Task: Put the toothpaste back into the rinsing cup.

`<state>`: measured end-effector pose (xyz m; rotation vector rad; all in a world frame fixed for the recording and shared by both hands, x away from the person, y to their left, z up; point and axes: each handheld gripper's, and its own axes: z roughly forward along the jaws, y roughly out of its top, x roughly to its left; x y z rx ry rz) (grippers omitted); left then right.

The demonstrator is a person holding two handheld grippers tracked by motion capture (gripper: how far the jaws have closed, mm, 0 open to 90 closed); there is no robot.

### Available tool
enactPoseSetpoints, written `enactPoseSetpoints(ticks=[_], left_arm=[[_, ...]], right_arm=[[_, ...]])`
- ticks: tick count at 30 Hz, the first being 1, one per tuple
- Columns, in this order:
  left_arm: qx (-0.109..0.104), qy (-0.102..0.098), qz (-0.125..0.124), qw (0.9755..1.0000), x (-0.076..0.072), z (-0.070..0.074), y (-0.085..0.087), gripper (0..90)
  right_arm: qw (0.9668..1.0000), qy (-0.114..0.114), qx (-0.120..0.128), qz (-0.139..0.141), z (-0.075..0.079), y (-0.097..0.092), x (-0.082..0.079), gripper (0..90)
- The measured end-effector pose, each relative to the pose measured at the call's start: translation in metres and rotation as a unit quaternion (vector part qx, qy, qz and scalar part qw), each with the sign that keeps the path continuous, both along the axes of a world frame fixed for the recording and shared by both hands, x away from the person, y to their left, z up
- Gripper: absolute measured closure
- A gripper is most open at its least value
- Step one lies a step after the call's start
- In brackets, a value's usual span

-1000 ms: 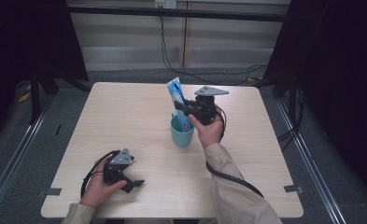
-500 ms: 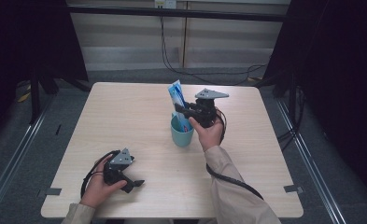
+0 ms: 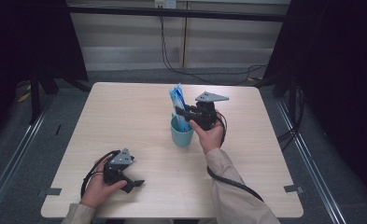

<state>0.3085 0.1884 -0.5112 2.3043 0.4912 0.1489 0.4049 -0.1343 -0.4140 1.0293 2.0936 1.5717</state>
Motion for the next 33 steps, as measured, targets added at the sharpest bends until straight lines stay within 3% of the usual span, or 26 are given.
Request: enactPoseSetpoints(ticks=[33], left_arm=[[0.0,0.0,0.0,1.0,0.0,0.0,0.0,0.0]], right_arm=[[0.9998,0.017,-0.007,0.005,-0.0102,-0.001,-0.0015,71.2]])
